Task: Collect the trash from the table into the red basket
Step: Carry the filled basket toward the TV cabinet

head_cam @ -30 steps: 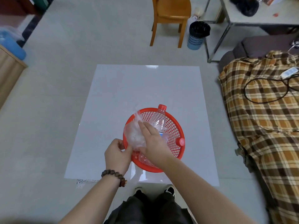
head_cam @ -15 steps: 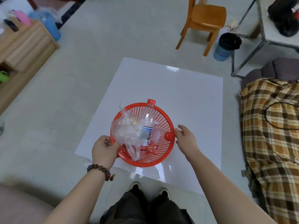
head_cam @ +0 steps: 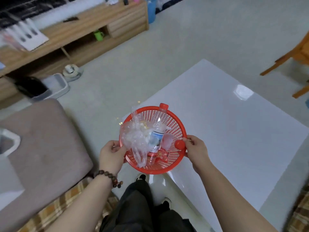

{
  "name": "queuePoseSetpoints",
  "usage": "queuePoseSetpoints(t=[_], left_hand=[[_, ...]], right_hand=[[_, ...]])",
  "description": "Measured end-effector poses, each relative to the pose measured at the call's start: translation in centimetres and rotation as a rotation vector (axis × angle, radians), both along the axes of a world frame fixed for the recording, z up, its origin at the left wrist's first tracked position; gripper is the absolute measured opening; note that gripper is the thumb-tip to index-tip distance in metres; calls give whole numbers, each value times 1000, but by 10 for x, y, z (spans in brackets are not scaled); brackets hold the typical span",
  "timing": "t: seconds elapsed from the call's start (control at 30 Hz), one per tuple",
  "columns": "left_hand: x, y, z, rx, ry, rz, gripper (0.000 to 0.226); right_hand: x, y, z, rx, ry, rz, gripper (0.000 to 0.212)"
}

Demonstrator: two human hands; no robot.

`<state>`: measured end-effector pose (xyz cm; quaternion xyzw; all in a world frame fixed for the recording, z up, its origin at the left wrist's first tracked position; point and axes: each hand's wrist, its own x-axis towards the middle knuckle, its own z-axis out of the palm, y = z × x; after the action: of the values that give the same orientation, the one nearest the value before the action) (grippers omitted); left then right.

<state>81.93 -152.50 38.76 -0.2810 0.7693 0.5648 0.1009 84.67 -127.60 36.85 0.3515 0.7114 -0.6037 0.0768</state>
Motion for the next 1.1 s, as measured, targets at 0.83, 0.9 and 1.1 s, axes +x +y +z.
queuePoseSetpoints(t=[0.83, 0.9, 1.1], left_hand=[[-122, -280, -23, 40, -23, 546, 6], [-154, -304, -20, 48, -27, 528, 6], [-230, -352, -19, 55, -54, 512, 9]], right_hand=[[-258, -308, -11, 21, 35, 530, 19], [-287, -328, -5, 33, 35, 512, 19], [-357, -369, 0, 11, 46, 484, 19]])
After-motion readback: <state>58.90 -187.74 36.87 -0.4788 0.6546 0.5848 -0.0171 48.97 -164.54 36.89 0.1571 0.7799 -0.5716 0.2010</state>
